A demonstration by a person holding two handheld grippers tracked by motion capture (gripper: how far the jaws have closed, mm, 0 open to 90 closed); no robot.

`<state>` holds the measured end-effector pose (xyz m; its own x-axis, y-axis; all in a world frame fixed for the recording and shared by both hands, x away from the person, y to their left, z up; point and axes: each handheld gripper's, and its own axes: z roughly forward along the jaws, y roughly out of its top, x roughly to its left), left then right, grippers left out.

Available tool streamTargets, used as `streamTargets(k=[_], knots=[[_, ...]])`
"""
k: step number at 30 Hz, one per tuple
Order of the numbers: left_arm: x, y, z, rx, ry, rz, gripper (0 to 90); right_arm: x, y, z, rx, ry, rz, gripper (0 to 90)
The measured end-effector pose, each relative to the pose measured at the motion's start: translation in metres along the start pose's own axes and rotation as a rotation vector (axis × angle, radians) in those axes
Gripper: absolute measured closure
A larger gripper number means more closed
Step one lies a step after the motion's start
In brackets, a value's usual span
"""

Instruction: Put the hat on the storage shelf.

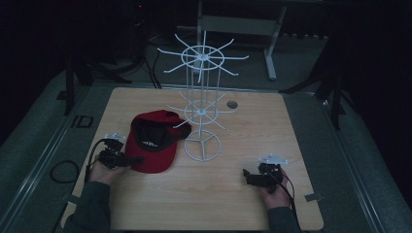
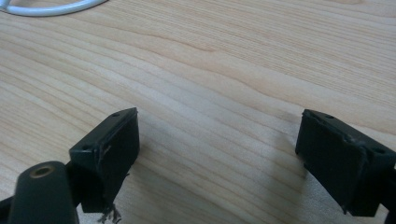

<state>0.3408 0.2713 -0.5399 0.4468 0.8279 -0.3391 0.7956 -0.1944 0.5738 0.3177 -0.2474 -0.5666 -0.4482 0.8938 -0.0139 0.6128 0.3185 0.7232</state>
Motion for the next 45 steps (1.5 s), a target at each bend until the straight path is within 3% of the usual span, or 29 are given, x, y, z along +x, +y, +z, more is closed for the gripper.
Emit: streamTargets(k=[6, 10, 15, 21, 25, 31, 37, 45], knots=[[0.001, 0.002, 0.007, 0.022, -0.018, -0.002, 53.5, 0.0, 0.0, 0.0, 0.0, 0.0, 0.0, 13.4], [-0.003, 0.003, 0.012, 0.053, -0.066, 0.006, 62.1, 0.0, 0.0, 0.0, 0.0, 0.0, 0.0, 13.4], [-0.012, 0.002, 0.014, 0.059, -0.165, 0.017, 71.2, 0.0, 0.0, 0.0, 0.0, 0.0, 0.0, 13.4], [-0.02, 0.001, 0.014, 0.05, -0.208, -0.012, 77.9, 0.0, 0.0, 0.0, 0.0, 0.0, 0.001, 13.4], [-0.023, 0.0, 0.01, 0.005, -0.208, -0.039, 83.0, 0.0, 0.0, 0.0, 0.0, 0.0, 0.0, 13.4], [-0.032, 0.003, 0.004, -0.018, -0.163, -0.002, 85.3, 0.0, 0.0, 0.0, 0.0, 0.0, 0.001, 13.4], [-0.032, 0.003, 0.0, -0.049, -0.146, -0.012, 85.4, 0.0, 0.0, 0.0, 0.0, 0.0, 0.0, 13.4], [-0.033, 0.007, -0.011, -0.085, -0.112, 0.012, 85.4, 0.0, 0.0, 0.0, 0.0, 0.0, 0.0, 13.4]])
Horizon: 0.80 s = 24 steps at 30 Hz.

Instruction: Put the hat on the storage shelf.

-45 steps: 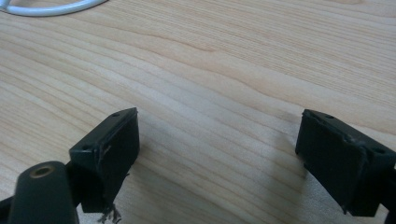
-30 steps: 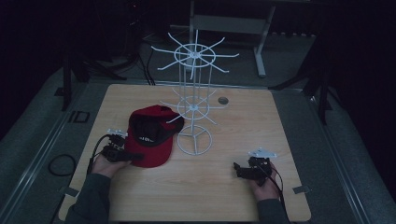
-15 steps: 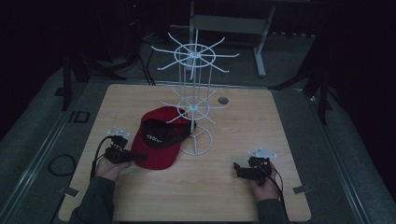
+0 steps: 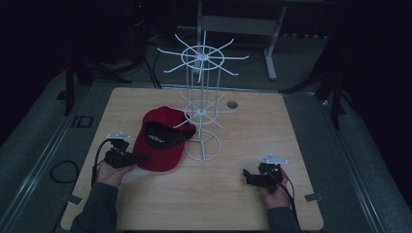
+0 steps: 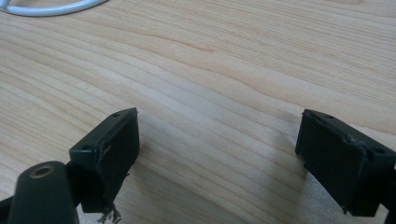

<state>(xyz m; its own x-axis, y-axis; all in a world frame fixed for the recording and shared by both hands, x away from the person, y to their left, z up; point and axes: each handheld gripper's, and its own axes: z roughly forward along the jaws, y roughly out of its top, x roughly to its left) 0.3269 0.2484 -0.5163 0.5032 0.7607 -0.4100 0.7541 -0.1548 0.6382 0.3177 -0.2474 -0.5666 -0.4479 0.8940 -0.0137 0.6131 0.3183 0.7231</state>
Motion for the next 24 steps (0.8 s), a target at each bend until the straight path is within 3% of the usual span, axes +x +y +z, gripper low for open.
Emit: streamTargets(k=[12, 19, 24], knots=[[-0.003, 0.004, -0.019, -0.067, 0.023, 0.016, 85.4, 0.0, 0.0, 0.0, 0.0, 0.0, 0.0, 13.4], [-0.006, 0.008, -0.031, -0.096, 0.051, 0.046, 85.4, 0.0, 0.0, 0.0, 0.0, 0.0, 0.0, 13.4], [-0.004, 0.009, -0.039, -0.122, 0.058, 0.038, 85.3, 0.0, 0.0, 0.0, 0.0, 0.0, 0.0, 13.4]])
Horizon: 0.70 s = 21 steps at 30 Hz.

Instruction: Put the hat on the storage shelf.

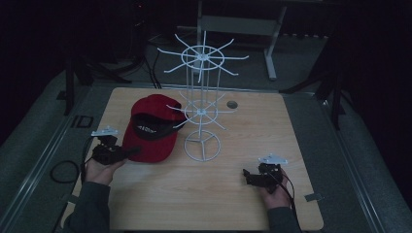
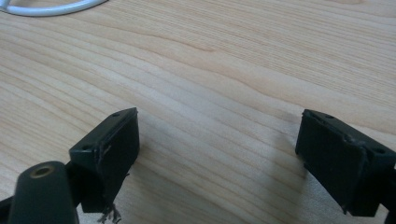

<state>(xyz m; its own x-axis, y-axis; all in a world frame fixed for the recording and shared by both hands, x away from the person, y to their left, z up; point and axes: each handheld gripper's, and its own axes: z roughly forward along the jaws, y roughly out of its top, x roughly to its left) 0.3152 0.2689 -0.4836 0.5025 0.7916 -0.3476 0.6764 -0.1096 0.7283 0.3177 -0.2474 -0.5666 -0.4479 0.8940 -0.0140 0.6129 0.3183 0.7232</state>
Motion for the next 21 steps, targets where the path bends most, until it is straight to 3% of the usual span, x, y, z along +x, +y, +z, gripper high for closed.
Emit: streamTargets(k=[13, 21], knots=[[0.002, 0.005, -0.02, -0.056, 0.047, 0.009, 85.3, 0.0, 0.0, 0.0, 0.0, 0.0, 0.001, 13.4], [0.001, 0.008, -0.029, -0.085, 0.045, 0.003, 85.3, 0.0, 0.0, 0.0, 0.0, 0.0, 0.002, 13.4]])
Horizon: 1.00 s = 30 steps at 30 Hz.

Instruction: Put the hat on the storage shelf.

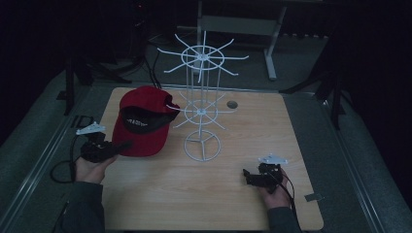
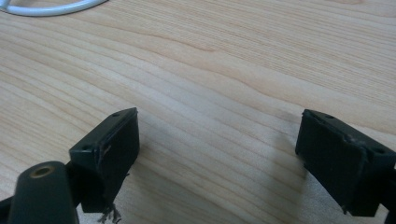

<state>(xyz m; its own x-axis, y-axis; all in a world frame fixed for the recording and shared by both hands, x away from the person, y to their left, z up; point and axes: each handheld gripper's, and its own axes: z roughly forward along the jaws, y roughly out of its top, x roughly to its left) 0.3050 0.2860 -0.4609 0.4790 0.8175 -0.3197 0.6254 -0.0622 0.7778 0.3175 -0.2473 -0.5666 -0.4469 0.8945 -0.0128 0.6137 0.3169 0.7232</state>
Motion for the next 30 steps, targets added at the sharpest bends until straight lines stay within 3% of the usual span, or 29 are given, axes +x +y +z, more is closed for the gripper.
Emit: streamTargets(k=[17, 30], knots=[[-0.005, 0.008, -0.013, -0.059, 0.03, 0.012, 85.3, 0.0, 0.0, 0.0, -0.001, 0.0, -0.001, 13.4], [-0.008, 0.009, -0.023, -0.14, 0.035, 0.032, 85.3, 0.0, 0.0, 0.0, -0.001, 0.0, -0.002, 13.4]])
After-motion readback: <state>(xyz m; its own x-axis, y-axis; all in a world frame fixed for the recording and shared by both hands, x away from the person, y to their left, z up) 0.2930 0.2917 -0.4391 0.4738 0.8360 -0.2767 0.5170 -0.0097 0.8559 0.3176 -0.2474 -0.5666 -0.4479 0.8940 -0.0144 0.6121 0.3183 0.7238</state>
